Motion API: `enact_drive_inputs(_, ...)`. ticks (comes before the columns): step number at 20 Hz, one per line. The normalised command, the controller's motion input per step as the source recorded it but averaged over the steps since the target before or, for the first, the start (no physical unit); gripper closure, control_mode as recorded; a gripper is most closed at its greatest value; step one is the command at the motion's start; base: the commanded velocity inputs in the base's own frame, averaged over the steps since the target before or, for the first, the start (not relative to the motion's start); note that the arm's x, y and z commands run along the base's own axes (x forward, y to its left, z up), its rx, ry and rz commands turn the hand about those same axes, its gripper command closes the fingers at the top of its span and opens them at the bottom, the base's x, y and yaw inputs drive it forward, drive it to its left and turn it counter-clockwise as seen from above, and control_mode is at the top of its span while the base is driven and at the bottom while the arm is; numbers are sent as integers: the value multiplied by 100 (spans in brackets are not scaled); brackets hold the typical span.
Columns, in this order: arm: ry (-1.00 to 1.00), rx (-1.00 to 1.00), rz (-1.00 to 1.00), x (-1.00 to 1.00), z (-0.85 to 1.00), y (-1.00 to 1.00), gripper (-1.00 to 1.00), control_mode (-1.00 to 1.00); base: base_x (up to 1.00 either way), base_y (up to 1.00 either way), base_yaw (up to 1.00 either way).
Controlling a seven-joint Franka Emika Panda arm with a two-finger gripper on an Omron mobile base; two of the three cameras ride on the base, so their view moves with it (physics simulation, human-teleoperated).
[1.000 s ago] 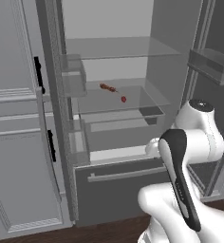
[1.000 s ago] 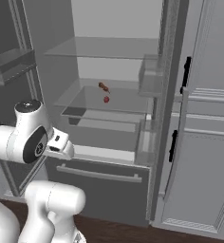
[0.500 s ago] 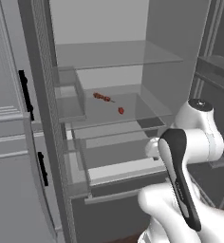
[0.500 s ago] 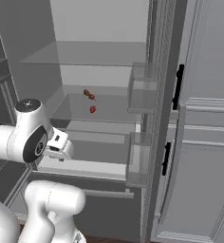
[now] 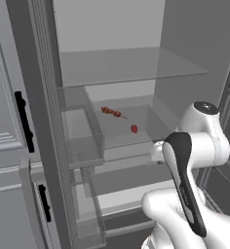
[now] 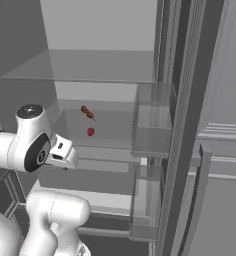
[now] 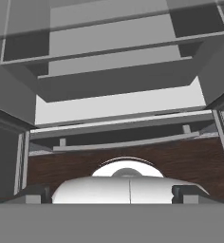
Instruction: Take the strawberry from the fridge and place it on top of the pancake, located on the dining counter.
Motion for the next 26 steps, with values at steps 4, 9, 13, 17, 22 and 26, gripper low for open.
enact_drive_inputs(4, 0, 0, 0, 0, 0, 0, -100, 100, 42, 1, 0)
enact_drive_inputs(9, 0, 0, 0, 0, 0, 0, -100, 100, 29, 1, 0)
enact_drive_inputs(13, 0, 0, 0, 12, 0, 0, -100, -100, 7, 0, 0)
enact_drive_inputs(17, -12, -1, 0, 51, 4, 8, -100, -100, 0, 0, 0)
enact_drive_inputs(22, -27, -9, -10, 66, 0, 14, -100, -100, 0, 0, 0)
enact_drive_inputs(26, -14, 0, 0, 73, 5, -1, -100, -100, 0, 0, 0)
